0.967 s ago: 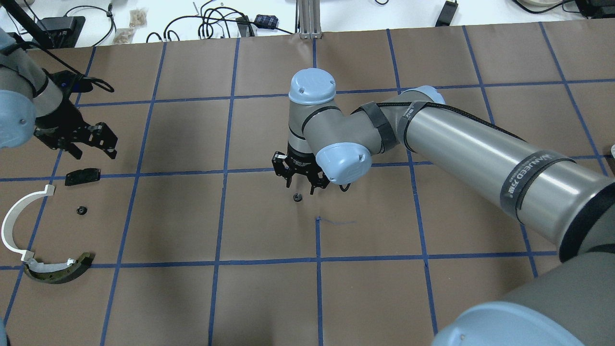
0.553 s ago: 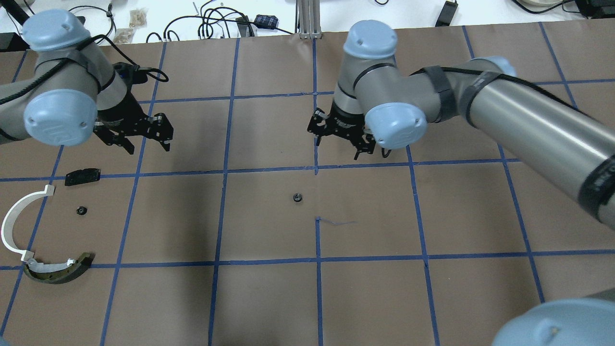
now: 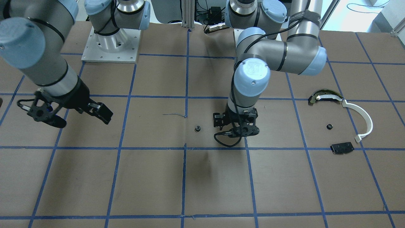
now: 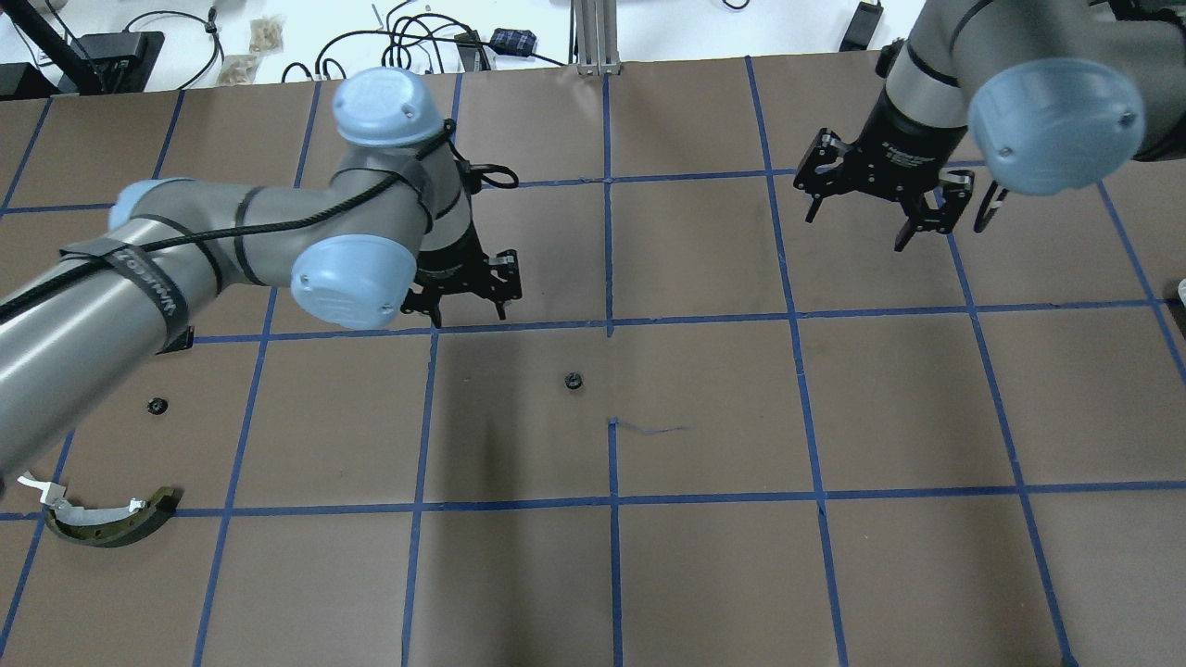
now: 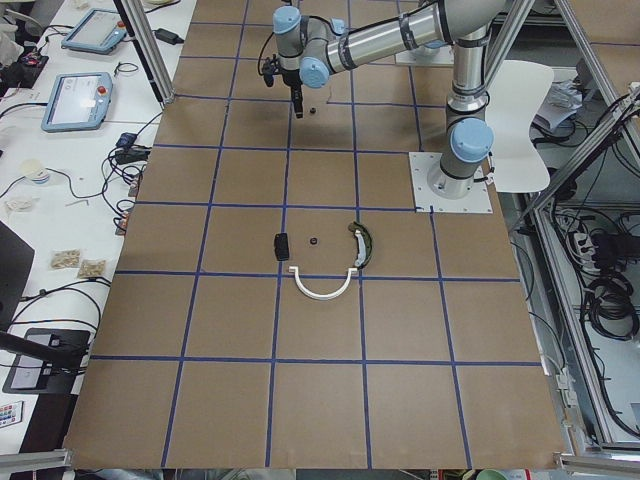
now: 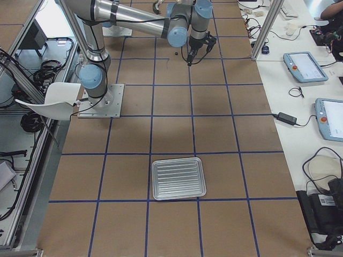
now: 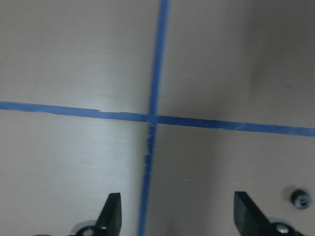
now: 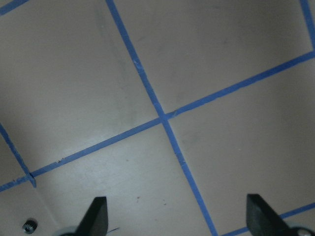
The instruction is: Place bearing gear from tray to pile
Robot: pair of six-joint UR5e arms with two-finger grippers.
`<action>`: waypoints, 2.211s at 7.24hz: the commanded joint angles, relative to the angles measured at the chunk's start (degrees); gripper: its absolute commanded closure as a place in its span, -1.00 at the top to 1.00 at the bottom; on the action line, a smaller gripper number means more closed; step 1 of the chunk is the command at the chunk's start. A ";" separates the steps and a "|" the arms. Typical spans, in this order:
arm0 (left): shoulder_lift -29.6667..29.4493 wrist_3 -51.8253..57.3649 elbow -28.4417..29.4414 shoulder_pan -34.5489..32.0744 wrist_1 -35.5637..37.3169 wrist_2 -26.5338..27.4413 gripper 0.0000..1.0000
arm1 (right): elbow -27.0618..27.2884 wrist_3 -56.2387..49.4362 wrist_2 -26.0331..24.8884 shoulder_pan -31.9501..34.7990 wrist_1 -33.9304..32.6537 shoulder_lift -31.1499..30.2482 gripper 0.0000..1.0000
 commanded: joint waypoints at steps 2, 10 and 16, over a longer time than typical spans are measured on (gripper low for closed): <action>-5.48 -4.07 -1.55 -7.12 6.61 -0.85 0.57 | 0.07 -0.87 -1.39 -0.87 2.72 -4.20 1.00; -8.12 -4.33 -2.61 -7.48 7.05 -1.11 0.43 | 0.68 -1.32 -2.35 -0.61 2.63 -8.68 1.00; -8.48 -3.45 -2.52 -7.48 7.05 -1.02 -0.54 | 1.04 -1.49 -1.92 -0.43 2.63 -9.29 1.00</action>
